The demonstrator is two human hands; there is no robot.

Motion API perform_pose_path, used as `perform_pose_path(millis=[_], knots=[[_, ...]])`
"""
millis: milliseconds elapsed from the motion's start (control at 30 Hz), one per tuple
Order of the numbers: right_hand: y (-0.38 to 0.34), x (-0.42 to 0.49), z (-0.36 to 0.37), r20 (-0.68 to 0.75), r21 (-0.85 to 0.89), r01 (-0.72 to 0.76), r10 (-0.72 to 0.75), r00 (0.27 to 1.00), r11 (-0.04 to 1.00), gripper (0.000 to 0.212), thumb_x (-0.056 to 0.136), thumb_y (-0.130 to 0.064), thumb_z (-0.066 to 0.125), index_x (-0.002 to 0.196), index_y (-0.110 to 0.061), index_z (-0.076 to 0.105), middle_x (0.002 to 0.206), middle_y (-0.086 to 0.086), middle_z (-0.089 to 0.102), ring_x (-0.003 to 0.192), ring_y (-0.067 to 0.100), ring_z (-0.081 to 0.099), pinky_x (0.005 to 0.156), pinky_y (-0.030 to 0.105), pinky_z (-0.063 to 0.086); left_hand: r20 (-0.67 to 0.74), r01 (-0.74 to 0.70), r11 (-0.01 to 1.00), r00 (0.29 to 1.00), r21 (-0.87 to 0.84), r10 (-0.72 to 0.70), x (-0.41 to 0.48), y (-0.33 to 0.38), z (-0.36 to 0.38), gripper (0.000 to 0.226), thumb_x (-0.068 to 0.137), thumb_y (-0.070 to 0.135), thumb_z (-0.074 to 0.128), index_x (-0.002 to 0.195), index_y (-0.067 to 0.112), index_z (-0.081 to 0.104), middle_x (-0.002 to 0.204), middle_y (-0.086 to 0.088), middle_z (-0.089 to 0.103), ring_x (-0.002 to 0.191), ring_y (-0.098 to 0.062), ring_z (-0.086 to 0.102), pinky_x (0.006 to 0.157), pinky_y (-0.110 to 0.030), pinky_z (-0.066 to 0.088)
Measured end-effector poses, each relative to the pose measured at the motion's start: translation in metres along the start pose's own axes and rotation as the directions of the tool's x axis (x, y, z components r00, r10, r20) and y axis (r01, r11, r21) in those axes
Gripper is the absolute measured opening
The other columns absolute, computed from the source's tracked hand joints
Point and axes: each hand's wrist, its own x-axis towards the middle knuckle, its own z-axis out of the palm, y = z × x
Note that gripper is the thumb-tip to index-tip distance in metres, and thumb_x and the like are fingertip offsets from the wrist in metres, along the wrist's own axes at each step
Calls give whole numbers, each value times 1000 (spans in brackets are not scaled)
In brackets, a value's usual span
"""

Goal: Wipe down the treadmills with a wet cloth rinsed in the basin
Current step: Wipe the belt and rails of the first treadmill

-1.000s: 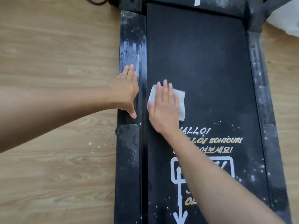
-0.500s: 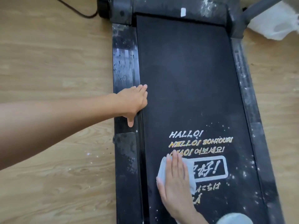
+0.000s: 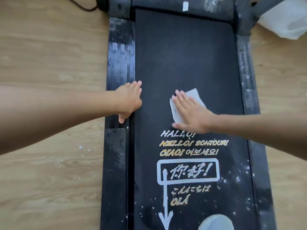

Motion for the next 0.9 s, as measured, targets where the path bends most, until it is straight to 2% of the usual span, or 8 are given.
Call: perform_pose_path(millis=[100, 200, 333, 433, 533, 667, 800, 900], knots=[[-34, -100, 66, 17, -23, 214, -213, 977, 977, 98, 103, -73, 28, 167, -7, -5, 174, 19, -14, 162, 34, -15, 128, 55, 9, 50, 90, 995, 995, -48, -88, 3, 11, -3, 144, 69, 40, 95, 156, -15, -6, 160, -43, -16, 156, -51, -1, 128, -52, 16], [-84, -159, 133, -19, -114, 287, -291, 957, 951, 91, 102, -72, 37, 165, -7, 26, 173, 18, 19, 162, 35, 16, 124, 53, 17, 37, 86, 994, 996, -68, -83, 1, 12, -2, 144, 67, 38, 95, 157, -13, -5, 161, -42, -17, 156, -49, -3, 128, -50, 15], [-41, -71, 109, -325, -10, 148, -143, 935, 989, 88, 103, -73, 31, 168, -13, 22, 177, 8, 12, 163, 27, 11, 128, 53, 15, 47, 87, 995, 995, -46, -85, 3, 8, 9, 141, 72, 37, 92, 156, -13, -10, 161, -39, -22, 157, -45, -8, 130, -47, 11], [27, 18, 31, -329, 181, -133, 187, 925, 975, 96, 99, -80, 21, 170, -17, 6, 178, 2, -2, 164, 19, -6, 131, 50, 6, 126, 142, 981, 984, -131, -125, 1, 19, 1, 124, 85, 25, 74, 153, -12, -23, 156, -36, -36, 155, -45, -19, 129, -50, 6], [48, 59, 3, -335, 332, -284, 393, 856, 900, 100, 96, -83, 17, 169, -18, 0, 178, 1, -6, 163, 17, -9, 132, 50, 1, 279, 267, 894, 945, -359, -170, 11, 20, -24, 119, 90, 45, 67, 157, -5, -18, 161, -27, -36, 156, -37, -23, 129, -52, 1], [-23, -42, 77, -309, 310, -235, 332, 891, 921, 94, 102, -74, 22, 169, -13, -3, 177, 6, -11, 163, 23, -11, 131, 54, 6, 175, 349, 702, 935, -622, -309, 16, 40, -51, 137, 71, 78, 75, 164, 3, 7, 171, -22, -8, 159, -35, -8, 129, -50, 9], [-127, -182, 188, -284, 303, -193, 282, 916, 933, 85, 107, -64, 29, 168, -7, 13, 177, 13, 4, 161, 35, 18, 125, 56, 16, 29, 163, 704, 980, -691, -198, 16, 101, -35, 164, 54, 78, 85, 162, 1, -12, 168, -19, -26, 157, -36, -21, 130, -50, 5], [-101, -159, 177, -286, 318, -195, 290, 913, 928, 84, 107, -67, 23, 169, -12, 9, 177, 10, 3, 163, 30, 13, 128, 53, 14, -2, 150, 697, 977, -701, -212, 17, 135, -17, 177, 46, 77, 89, 157, 1, -26, 161, -18, -41, 152, -36, -33, 130, -50, 2]])
